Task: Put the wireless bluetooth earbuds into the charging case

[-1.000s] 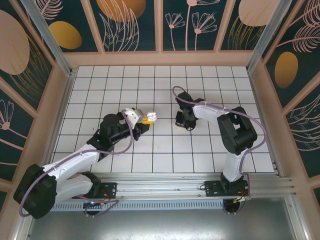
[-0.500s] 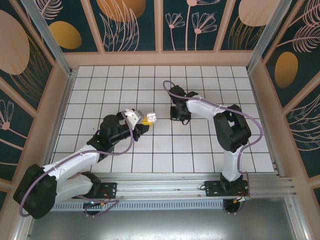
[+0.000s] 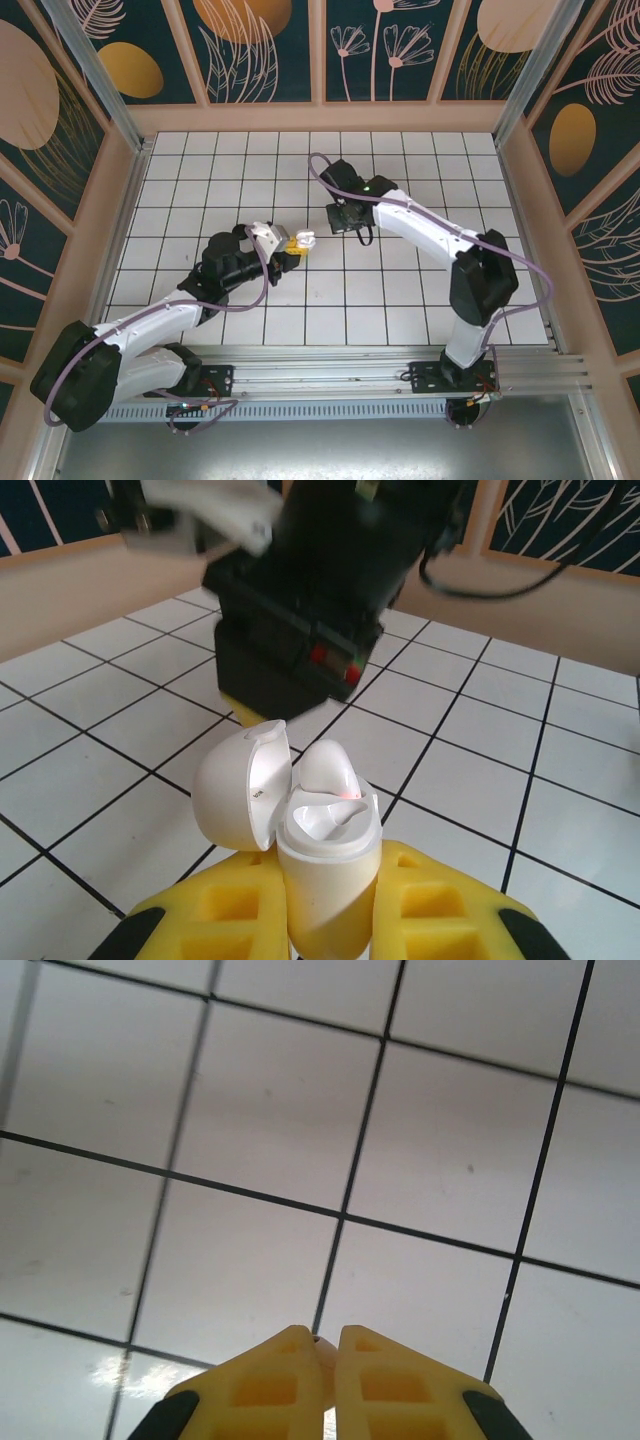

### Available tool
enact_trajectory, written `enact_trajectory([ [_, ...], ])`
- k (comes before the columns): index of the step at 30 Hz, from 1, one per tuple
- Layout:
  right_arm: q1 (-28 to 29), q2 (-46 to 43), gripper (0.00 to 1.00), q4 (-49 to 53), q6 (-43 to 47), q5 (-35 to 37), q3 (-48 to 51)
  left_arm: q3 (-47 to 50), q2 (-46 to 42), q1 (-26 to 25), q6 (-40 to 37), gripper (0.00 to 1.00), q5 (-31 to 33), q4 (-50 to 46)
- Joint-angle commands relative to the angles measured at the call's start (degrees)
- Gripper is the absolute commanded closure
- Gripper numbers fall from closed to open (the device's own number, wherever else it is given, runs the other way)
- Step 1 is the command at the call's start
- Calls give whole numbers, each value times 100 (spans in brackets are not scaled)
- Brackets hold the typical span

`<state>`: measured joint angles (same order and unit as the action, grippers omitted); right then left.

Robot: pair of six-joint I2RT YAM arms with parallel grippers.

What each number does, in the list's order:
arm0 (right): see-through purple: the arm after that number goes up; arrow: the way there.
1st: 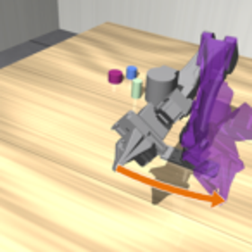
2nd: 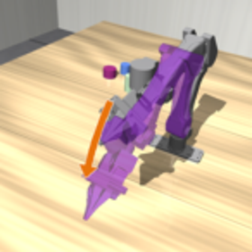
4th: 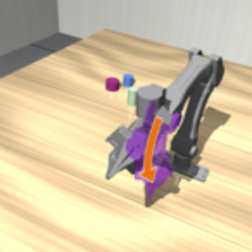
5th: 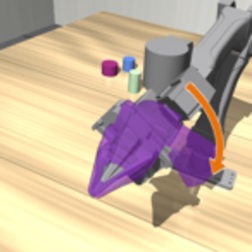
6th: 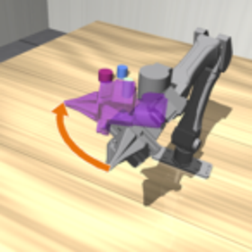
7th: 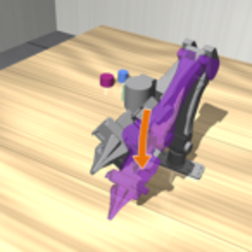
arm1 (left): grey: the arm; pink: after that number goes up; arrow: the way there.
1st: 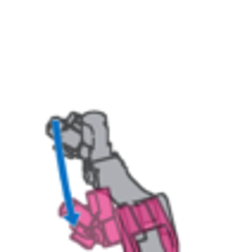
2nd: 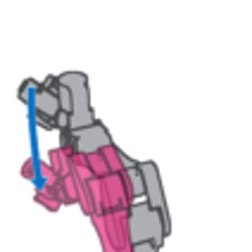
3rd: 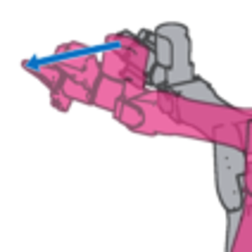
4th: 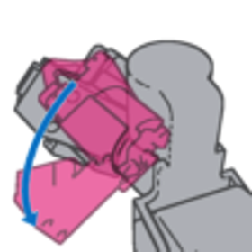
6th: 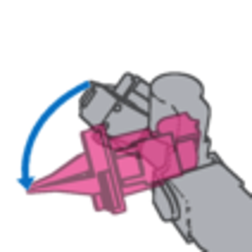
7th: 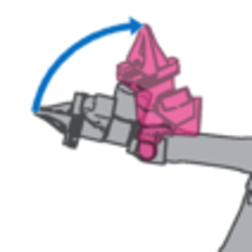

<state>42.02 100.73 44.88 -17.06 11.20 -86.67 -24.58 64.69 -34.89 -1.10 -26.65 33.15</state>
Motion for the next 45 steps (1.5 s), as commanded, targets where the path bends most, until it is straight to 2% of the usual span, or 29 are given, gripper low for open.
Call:
enact_trajectory([
  [1, 185, -348, 93, 443, 444, 309, -323, 113, 26, -7, -16, 100, -240, 487],
  [11, 793, -536, 93, 1165, 825, 847, -1103, -78, 360, -6, -8, 100, -426, 491],
  [19, 1092, -723, 93, 1385, 1043, 523, -1589, -215, 521, -5, 12, 100, -740, 568],
  [25, 1279, -945, 93, 1066, 1203, 55, -1460, -257, 528, -2, 121, 100, -953, 708],
  [35, 1562, -1241, 93, 707, 1534, -308, -1113, -346, 407, 31, 371, 100, -1485, 854],
  [45, 1773, -1625, 93, 521, 1642, -240, -749, -313, 300, 134, 759, 100, -1797, 1226],
])
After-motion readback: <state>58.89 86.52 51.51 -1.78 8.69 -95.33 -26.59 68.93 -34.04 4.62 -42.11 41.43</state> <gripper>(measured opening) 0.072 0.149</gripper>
